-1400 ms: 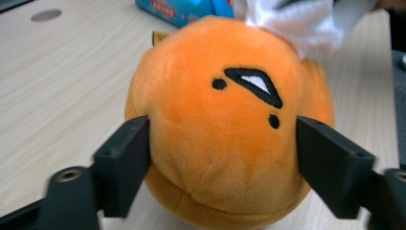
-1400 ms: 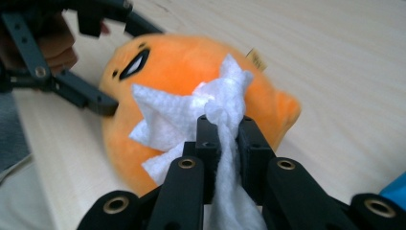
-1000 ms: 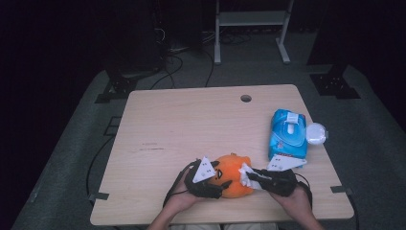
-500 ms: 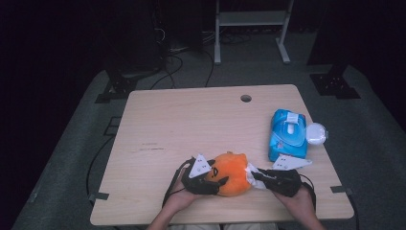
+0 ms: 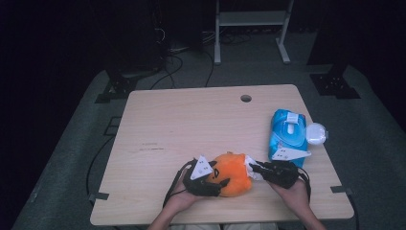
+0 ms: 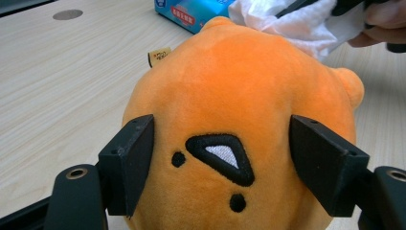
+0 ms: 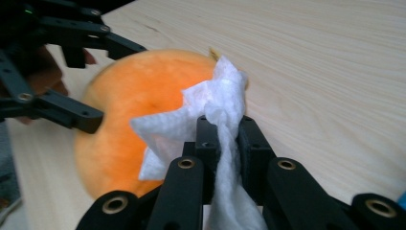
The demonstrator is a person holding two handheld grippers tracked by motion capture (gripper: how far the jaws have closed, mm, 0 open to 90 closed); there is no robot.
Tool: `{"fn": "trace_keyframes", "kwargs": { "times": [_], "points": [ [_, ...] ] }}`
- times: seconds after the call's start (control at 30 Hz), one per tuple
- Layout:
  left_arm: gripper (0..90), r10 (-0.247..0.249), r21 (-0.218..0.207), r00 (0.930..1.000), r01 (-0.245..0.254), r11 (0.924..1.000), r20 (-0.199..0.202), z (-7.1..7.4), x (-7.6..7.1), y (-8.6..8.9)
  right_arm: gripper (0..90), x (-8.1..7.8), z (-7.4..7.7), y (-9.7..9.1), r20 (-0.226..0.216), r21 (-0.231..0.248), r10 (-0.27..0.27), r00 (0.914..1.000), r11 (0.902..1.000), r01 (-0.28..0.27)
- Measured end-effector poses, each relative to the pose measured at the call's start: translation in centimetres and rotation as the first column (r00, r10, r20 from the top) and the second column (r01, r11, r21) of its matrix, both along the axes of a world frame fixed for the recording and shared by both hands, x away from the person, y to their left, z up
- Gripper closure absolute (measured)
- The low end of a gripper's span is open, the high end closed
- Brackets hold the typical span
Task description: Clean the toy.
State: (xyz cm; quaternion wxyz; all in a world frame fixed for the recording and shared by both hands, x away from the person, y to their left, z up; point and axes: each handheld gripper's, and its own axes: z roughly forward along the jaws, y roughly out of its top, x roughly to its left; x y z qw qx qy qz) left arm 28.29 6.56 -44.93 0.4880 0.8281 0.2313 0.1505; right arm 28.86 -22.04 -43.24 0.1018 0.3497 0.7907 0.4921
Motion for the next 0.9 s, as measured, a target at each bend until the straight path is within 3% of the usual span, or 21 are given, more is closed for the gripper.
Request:
{"fn": "trace_keyframes", "kwargs": {
  "times": [0.07, 0.17, 0.23, 0.33, 0.43, 0.53, 0.63, 0.7, 0.77, 0.83, 0.9],
  "points": [
    [25.7, -0.009, 0.003, 0.9999, 0.009, 1.0000, 0.008, 0.0, -0.1, -0.2, 80.4, -0.7, 0.6, 0.6, 0.023, 0.015, 0.029, 0.9993, 0.9995, -0.029],
    [25.7, -0.025, 0.021, 0.9994, 0.024, 0.9995, 0.026, 0.1, -0.4, -0.5, 80.2, -0.8, 1.3, 1.8, 0.077, -0.010, 0.053, 0.9956, 0.9986, -0.052],
    [25.3, -0.038, 0.008, 0.9992, 0.038, 0.9993, 0.016, 0.2, -0.4, -0.4, 80.2, 0.0, 1.1, 1.7, 0.059, 0.007, 0.032, 0.9977, 0.9995, -0.032],
    [19.2, -0.074, -0.021, 0.9972, 0.074, 0.9971, 0.010, 1.1, -0.1, 0.0, 80.4, -0.1, 0.4, 1.4, 0.059, -0.024, 0.040, 0.9975, 0.9990, -0.038],
    [14.1, -0.078, -0.065, 0.9969, 0.078, 0.9948, -0.003, 1.4, 0.5, 0.5, 80.4, -0.8, 0.6, 1.7, 0.075, -0.037, 0.094, 0.9928, 0.9952, -0.091],
    [13.1, -0.083, -0.063, 0.9944, 0.079, 0.9949, -0.065, 0.8, 1.0, 0.6, 80.4, -1.1, 0.8, 1.8, 0.086, -0.023, 0.152, 0.9846, 0.9883, -0.151],
    [21.1, -0.082, -0.030, 0.9941, 0.080, 0.9963, -0.070, 0.5, 0.8, 0.4, 80.3, -0.8, 0.6, 1.7, 0.076, -0.027, 0.128, 0.9888, 0.9916, -0.127],
    [22.2, -0.090, -0.015, 0.9933, 0.089, 0.9959, -0.073, 0.6, 0.5, 0.1, 80.1, -0.2, 0.3, 1.0, 0.045, -0.013, 0.061, 0.9972, 0.9981, -0.060],
    [22.2, -0.106, 0.000, 0.9923, 0.107, 0.9943, -0.064, 0.6, 0.1, 0.0, 80.0, 0.0, 0.3, 0.8, 0.047, -0.039, -0.006, 0.9989, 0.9992, 0.007],
    [20.9, -0.122, 0.008, 0.9905, 0.123, 0.9924, -0.063, 0.8, 0.0, 0.2, 80.0, 0.0, 0.4, 0.8, 0.047, -0.039, -0.007, 0.9989, 0.9992, 0.009],
    [17.5, -0.126, 0.000, 0.9897, 0.126, 0.9920, -0.068, 1.1, 0.2, 0.6, 80.2, -0.3, 0.5, 1.1, 0.065, -0.038, 0.035, 0.9973, 0.9988, -0.033]
  ]
}}
